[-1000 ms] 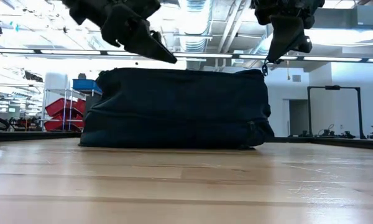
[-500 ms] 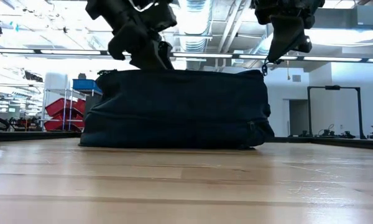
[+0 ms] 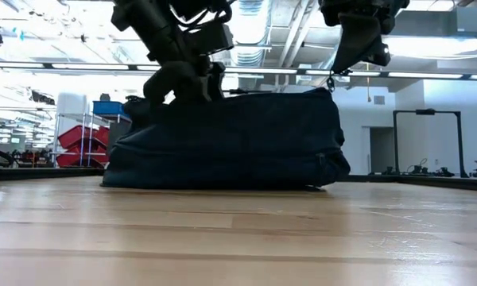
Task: Unpack backpack
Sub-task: Open the dark blue backpack
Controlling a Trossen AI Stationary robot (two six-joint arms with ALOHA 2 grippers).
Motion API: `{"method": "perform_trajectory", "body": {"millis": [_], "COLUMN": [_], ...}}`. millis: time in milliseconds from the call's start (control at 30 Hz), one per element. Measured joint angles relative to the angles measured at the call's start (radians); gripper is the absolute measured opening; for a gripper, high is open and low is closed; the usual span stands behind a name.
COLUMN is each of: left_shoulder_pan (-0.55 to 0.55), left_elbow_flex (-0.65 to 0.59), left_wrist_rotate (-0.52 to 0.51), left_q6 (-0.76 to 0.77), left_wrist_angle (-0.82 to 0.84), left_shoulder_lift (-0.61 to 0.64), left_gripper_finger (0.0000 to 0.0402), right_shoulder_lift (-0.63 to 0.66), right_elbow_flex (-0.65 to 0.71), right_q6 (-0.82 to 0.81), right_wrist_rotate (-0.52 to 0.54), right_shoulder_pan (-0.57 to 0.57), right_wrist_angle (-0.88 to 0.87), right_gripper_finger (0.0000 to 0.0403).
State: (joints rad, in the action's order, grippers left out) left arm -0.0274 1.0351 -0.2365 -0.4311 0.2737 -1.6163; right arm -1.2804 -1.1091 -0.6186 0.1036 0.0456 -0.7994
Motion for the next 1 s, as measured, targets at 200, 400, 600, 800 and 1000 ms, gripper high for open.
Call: {"method": "perform_trajectory", "body": {"millis": [200, 400, 600, 800, 1000], "left_shoulder_pan": [-0.025, -0.037, -0.037, -0.045, -0.043], "left_elbow_flex": [0.001, 0.001, 0.000, 0.024, 0.030], "left_wrist_rotate": [-0.101, -0.365, -0.364, -0.131, -0.002], "left_q6": [0.004, -0.077, -0.063, 0.035, 0.134], "left_wrist_angle": [-0.141, -0.179, -0.123, -0.184, -0.441], "left_shoulder_lift": [-0.008, -0.007, -0.007, -0.001, -0.029], "left_gripper_finger": [0.0189, 0.0164, 0.0076, 0.0005, 0.0005], "right_shoulder_lift": [0.000, 0.000, 0.000, 0.000, -0.001], "right_elbow_flex": [0.000, 0.000, 0.000, 0.000, 0.001], "right_q6": [0.000, 0.001, 0.002, 0.001, 0.008], "right_wrist_rotate": [0.000, 0.000, 0.000, 0.000, 0.000], "right_shoulder_pan": [0.007, 0.013, 0.014, 0.014, 0.014], "right_wrist_angle": [0.008, 0.035, 0.035, 0.039, 0.076], "right_gripper_finger": [0.0000, 0.0000, 0.0000, 0.0000, 0.0000]}}
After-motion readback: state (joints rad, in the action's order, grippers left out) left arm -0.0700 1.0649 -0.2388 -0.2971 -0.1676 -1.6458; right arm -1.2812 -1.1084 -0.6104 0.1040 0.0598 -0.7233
